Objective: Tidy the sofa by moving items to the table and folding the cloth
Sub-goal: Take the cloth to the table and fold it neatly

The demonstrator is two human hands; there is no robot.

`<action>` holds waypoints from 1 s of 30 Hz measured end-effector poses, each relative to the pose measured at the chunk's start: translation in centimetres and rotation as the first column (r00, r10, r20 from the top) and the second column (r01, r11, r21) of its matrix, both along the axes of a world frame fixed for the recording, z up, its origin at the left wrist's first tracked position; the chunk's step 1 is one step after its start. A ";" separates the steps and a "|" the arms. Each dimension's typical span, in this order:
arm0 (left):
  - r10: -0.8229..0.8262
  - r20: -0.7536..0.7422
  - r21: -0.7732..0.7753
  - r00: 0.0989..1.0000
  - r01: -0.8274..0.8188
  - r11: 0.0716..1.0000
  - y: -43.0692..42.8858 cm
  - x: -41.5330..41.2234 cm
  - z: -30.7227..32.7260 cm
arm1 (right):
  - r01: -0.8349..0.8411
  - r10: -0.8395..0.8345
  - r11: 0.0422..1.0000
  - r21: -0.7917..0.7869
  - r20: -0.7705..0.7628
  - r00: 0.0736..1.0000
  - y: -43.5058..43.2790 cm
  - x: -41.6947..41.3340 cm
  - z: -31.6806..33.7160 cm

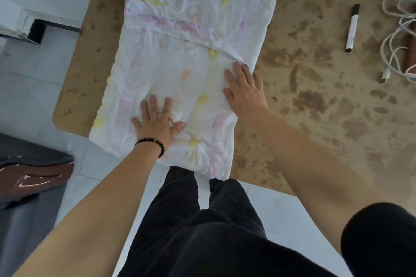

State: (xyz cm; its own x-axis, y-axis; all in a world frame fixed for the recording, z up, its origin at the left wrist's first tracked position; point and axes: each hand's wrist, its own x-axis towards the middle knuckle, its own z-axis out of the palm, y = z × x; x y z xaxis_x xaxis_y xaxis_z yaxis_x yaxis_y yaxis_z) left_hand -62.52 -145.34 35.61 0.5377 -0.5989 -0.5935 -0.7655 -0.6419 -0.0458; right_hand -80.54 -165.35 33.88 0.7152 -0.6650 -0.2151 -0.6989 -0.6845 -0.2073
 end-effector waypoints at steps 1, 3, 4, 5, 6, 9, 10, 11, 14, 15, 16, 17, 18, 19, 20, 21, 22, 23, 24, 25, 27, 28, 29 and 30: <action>-0.014 -0.001 0.011 1.000 0.014 1.000 0.4 0.7 0.2 | 0.022 -0.021 1.000 0.011 -0.028 0.999 0.2 -0.1 -0.1; -0.046 -0.001 0.023 0.999 0.046 0.999 0.6 1.6 0.9 | 0.034 -0.031 0.998 0.048 -0.064 0.998 0.2 0.5 0.4; -0.080 0.011 0.013 0.997 0.080 0.997 0.4 1.9 1.4 | 0.034 -0.029 0.998 0.060 -0.077 0.997 -0.1 1.0 1.0; -0.117 0.034 -0.019 0.993 0.118 0.993 -0.1 2.3 2.0 | 0.040 -0.036 0.998 0.056 -0.076 0.996 -0.4 1.6 1.7; -0.148 0.064 -0.069 0.987 0.152 0.986 -0.8 2.8 2.5 | 0.055 -0.053 0.998 0.041 -0.059 0.997 -0.8 2.2 2.4; -0.103 0.105 -0.228 0.989 0.125 0.965 -3.2 5.9 3.9 | 0.087 -0.087 0.996 0.010 0.017 0.996 -1.7 4.7 4.1; -0.072 0.096 -0.269 0.993 0.095 0.958 -4.1 7.3 4.2 | 0.090 -0.090 0.996 0.016 0.039 0.995 -1.9 5.8 4.6; -0.037 0.077 -0.306 0.996 0.059 0.950 -5.1 8.9 4.4 | 0.090 -0.092 0.996 0.028 0.063 0.994 -2.0 7.0 5.1; 0.138 -0.066 -0.429 0.988 -0.153 0.890 -8.9 14.3 4.5 | 0.082 -0.089 0.995 0.063 0.119 0.989 -2.0 11.2 5.8; 0.195 -0.126 -0.456 0.973 -0.232 0.859 -10.3 16.2 4.3 | 0.083 -0.091 0.994 0.065 0.135 0.987 -1.9 12.6 5.8; 0.246 -0.179 -0.479 0.952 -0.303 0.824 -11.8 18.0 4.0 | 0.088 -0.096 0.994 0.060 0.152 0.984 -1.8 14.0 5.6; 0.289 -0.220 -0.505 0.932 -0.362 0.784 -13.4 19.8 3.8 | 0.093 -0.100 0.994 0.052 0.165 0.981 -1.7 15.5 5.4; 0.320 -0.233 -0.531 0.918 -0.395 0.750 -15.0 21.6 3.6 | 0.104 -0.110 0.993 0.046 0.169 0.979 -1.8 16.9 5.2; 0.328 -0.202 -0.556 0.923 -0.383 0.738 -16.5 23.3 3.4 | 0.122 -0.128 0.992 0.043 0.172 0.977 -1.9 18.4 5.0; 0.299 -0.140 -0.571 0.944 -0.323 0.755 -18.0 25.0 3.2 | 0.140 -0.145 0.989 0.042 0.174 0.974 -2.2 19.8 4.6; 0.233 -0.072 -0.568 0.970 -0.232 0.790 -19.2 26.6 3.0 | 0.149 -0.155 0.988 0.046 0.171 0.973 -2.4 21.1 4.3; 0.148 -0.015 -0.551 0.989 -0.132 0.824 -20.3 28.0 2.7 | 0.152 -0.159 0.987 0.058 0.157 0.975 -2.7 22.1 3.9; 0.067 0.020 -0.526 0.998 -0.046 0.850 -21.1 29.3 2.5 | 0.155 -0.164 0.985 0.074 0.130 0.978 -2.8 23.0 3.6; 0.006 0.030 -0.509 1.000 0.010 0.861 -21.9 30.5 2.4 | 0.166 -0.174 0.982 0.087 0.095 0.980 -3.1 23.6 3.3; -0.027 0.018 -0.513 0.999 0.032 0.857 -22.6 31.3 2.4 | 0.183 -0.189 0.979 0.090 0.062 0.980 -3.5 24.0 3.1; -0.039 -0.019 -0.581 0.999 0.020 0.814 -23.7 32.1 2.8 | 0.229 -0.233 0.970 0.077 0.043 0.972 -4.5 24.6 3.2; -0.046 -0.036 -0.630 0.998 0.013 0.776 -24.5 32.0 3.2 | 0.262 -0.267 0.961 0.086 0.061 0.962 -5.1 24.6 3.5; -0.062 -0.052 -0.675 0.997 0.011 0.738 -25.4 31.6 3.7 | 0.306 -0.317 0.945 0.114 0.089 0.944 -5.9 24.5 4.0; -0.083 -0.062 -0.707 0.995 0.015 0.707 -26.5 31.0 4.1 | 0.368 -0.389 0.916 0.161 0.123 0.913 -6.7 24.3 4.5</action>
